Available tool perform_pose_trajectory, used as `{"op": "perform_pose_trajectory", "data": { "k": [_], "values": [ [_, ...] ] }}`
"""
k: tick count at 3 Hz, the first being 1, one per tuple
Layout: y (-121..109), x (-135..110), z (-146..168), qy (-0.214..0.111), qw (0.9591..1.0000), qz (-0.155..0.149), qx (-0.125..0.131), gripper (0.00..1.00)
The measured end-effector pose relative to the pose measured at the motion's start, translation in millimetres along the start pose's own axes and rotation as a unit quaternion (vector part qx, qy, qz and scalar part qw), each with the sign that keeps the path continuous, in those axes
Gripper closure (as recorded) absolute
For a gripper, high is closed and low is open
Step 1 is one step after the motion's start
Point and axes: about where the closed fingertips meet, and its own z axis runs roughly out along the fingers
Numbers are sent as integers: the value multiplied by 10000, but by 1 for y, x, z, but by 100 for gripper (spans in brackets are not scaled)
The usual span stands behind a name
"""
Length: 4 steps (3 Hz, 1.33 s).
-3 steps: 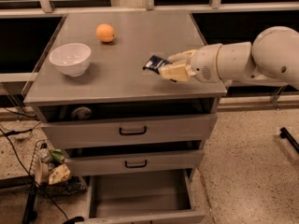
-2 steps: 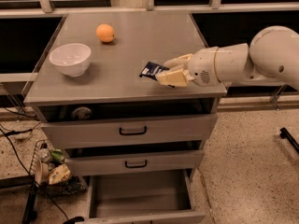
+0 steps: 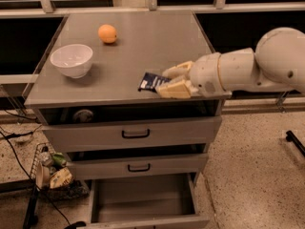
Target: Place rxbar blueberry into bottom drawer
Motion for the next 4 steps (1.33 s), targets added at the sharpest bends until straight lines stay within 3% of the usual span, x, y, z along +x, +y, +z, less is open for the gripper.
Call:
{"op": "perform_pose_trajectory", "data": {
  "k": [1, 2, 3, 4],
  "values": [
    [28, 12, -13, 108, 9996, -212, -154, 100],
    [51, 41, -20, 114, 9995, -164, -237, 100],
    [65, 83, -15, -47, 9994, -144, -327, 100],
    [76, 141, 2, 26, 9986, 140, -507, 100]
  ]
}}
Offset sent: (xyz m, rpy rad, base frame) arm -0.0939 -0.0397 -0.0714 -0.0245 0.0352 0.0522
